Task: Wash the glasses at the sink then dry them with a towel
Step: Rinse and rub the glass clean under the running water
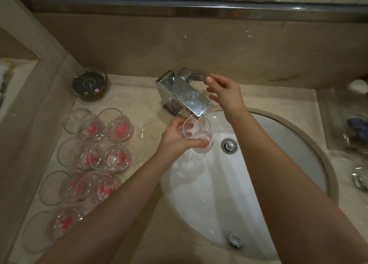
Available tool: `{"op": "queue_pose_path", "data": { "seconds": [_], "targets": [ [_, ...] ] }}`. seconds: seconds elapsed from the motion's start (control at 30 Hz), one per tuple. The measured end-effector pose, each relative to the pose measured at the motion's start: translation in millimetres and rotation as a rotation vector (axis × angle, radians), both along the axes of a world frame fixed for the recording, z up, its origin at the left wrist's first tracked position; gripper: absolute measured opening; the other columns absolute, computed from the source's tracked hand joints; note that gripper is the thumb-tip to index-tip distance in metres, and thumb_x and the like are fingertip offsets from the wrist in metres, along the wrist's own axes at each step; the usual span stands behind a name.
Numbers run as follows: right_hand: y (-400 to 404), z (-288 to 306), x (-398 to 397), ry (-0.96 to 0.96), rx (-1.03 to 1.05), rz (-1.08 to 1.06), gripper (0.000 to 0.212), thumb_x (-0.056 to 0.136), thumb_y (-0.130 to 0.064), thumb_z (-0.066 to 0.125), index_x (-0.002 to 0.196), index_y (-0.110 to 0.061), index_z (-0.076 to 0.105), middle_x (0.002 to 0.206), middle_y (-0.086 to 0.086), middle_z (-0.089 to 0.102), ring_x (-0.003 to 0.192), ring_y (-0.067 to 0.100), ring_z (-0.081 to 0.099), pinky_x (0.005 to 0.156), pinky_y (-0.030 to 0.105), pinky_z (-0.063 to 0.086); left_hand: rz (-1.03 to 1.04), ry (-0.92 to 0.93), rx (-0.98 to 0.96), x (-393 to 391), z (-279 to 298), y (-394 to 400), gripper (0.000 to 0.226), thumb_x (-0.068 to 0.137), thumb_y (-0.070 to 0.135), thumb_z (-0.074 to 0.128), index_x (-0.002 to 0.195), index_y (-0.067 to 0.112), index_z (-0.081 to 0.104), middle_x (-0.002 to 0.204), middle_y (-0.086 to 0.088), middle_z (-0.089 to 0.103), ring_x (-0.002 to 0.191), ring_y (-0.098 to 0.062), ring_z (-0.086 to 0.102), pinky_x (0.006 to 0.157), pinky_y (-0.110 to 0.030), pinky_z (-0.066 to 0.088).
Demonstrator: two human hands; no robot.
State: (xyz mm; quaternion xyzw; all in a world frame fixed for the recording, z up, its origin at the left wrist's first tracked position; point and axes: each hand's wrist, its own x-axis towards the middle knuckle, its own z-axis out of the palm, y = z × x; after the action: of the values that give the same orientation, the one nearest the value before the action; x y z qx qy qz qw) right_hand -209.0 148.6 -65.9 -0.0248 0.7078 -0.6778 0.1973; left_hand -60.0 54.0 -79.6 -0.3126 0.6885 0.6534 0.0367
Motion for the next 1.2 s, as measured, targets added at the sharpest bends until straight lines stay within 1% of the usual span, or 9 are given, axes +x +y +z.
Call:
{"op": "queue_pose_path", "data": {
  "seconds": [0.07, 0.23, 0.4, 0.53, 0.7, 0.8, 0.93, 1.1, 1.2],
  "targets": [
    [14, -9, 15, -0.055, -0.003, -0.064, 0.013, 0.096, -0.024, 0.059, 0.101, -0.015, 0.066, 0.095, 0.003, 0.066, 0.082, 0.015, 0.061, 0.073, 0.025, 0.050, 0.022, 0.012, 0.048, 1, 2, 1, 0.070, 0.045, 0.017, 0.092, 0.107, 0.025, 0.059, 0.114, 0.004, 0.067, 0.096, -0.013, 0.068, 0.084, -0.026, 0.055],
    [44, -41, 66, -0.511, 0.202, 0.011, 0.047, 0.099, -0.050, 0.040, 0.105, -0.009, 0.062, 0.106, 0.014, 0.065, 0.095, 0.029, 0.062, 0.074, 0.033, 0.053, 0.092, 0.023, 0.205, 2, 3, 7, 0.075, 0.044, 0.019, 0.084, 0.114, 0.017, 0.055, 0.115, 0.000, 0.065, 0.088, -0.011, 0.068, 0.077, -0.031, 0.054],
    [49, -44, 92, -0.972, -0.287, 0.095, 0.065, 0.095, -0.062, 0.036, 0.117, -0.006, 0.060, 0.105, 0.023, 0.066, 0.091, 0.036, 0.066, 0.063, 0.033, 0.060, 0.087, 0.000, 0.274, 2, -4, 10, 0.068, 0.051, 0.021, 0.083, 0.114, 0.023, 0.056, 0.122, -0.004, 0.065, 0.103, -0.018, 0.067, 0.092, -0.040, 0.055],
    [49, -39, 88, -0.912, -0.337, -0.017, 0.053, 0.096, -0.055, 0.043, 0.105, -0.006, 0.062, 0.078, 0.011, 0.071, 0.062, 0.019, 0.063, 0.049, 0.019, 0.054, 0.024, 0.063, 0.184, -1, -1, 12, 0.071, 0.068, 0.009, 0.084, 0.129, 0.016, 0.049, 0.114, 0.001, 0.065, 0.106, -0.015, 0.065, 0.092, -0.029, 0.052],
    [54, -41, 84, -0.807, -0.382, -0.073, 0.048, 0.098, -0.053, 0.040, 0.100, -0.011, 0.064, 0.088, 0.006, 0.066, 0.068, 0.014, 0.051, 0.052, 0.015, 0.045, -0.077, 0.155, -0.159, -9, 7, 8, 0.051, 0.061, 0.020, 0.088, 0.104, 0.025, 0.061, 0.110, 0.008, 0.066, 0.101, 0.000, 0.061, 0.087, -0.021, 0.047],
    [56, -44, 85, -0.702, -0.360, -0.034, 0.048, 0.099, -0.051, 0.040, 0.108, -0.010, 0.063, 0.080, 0.003, 0.064, 0.057, 0.011, 0.053, 0.049, 0.015, 0.044, -0.258, 0.099, -0.080, -16, 7, 9, 0.012, 0.081, 0.009, 0.076, 0.092, 0.012, 0.073, 0.091, -0.004, 0.074, 0.086, -0.010, 0.069, 0.087, -0.028, 0.050],
    [57, -40, 90, -0.620, -0.349, 0.029, 0.036, 0.100, -0.041, 0.045, 0.110, -0.011, 0.062, 0.079, 0.002, 0.065, 0.064, 0.013, 0.058, 0.055, 0.016, 0.049, -0.302, 0.031, 0.095, -25, 12, 13, 0.023, 0.094, 0.016, 0.061, 0.102, -0.003, 0.071, 0.090, -0.014, 0.075, 0.083, -0.025, 0.073, 0.082, -0.030, 0.059],
    [67, -46, 90, -0.550, -0.451, 0.036, 0.027, 0.094, -0.011, 0.058, 0.120, -0.016, 0.054, 0.108, 0.005, 0.065, 0.086, 0.019, 0.066, 0.073, 0.027, 0.054, -0.319, -0.005, 0.231, -31, 12, 1, 0.018, 0.093, 0.011, 0.060, 0.096, 0.017, 0.076, 0.096, -0.011, 0.074, 0.079, -0.017, 0.073, 0.077, -0.024, 0.057],
    [68, -44, 85, -0.645, -0.431, 0.013, 0.038, 0.094, -0.027, 0.059, 0.127, -0.008, 0.055, 0.121, 0.017, 0.062, 0.091, 0.025, 0.070, 0.074, 0.034, 0.058, -0.372, 0.015, 0.226, -29, 6, -3, 0.018, 0.092, 0.006, 0.059, 0.106, 0.007, 0.070, 0.092, -0.004, 0.076, 0.083, -0.014, 0.073, 0.077, -0.020, 0.055]
  ]
}}
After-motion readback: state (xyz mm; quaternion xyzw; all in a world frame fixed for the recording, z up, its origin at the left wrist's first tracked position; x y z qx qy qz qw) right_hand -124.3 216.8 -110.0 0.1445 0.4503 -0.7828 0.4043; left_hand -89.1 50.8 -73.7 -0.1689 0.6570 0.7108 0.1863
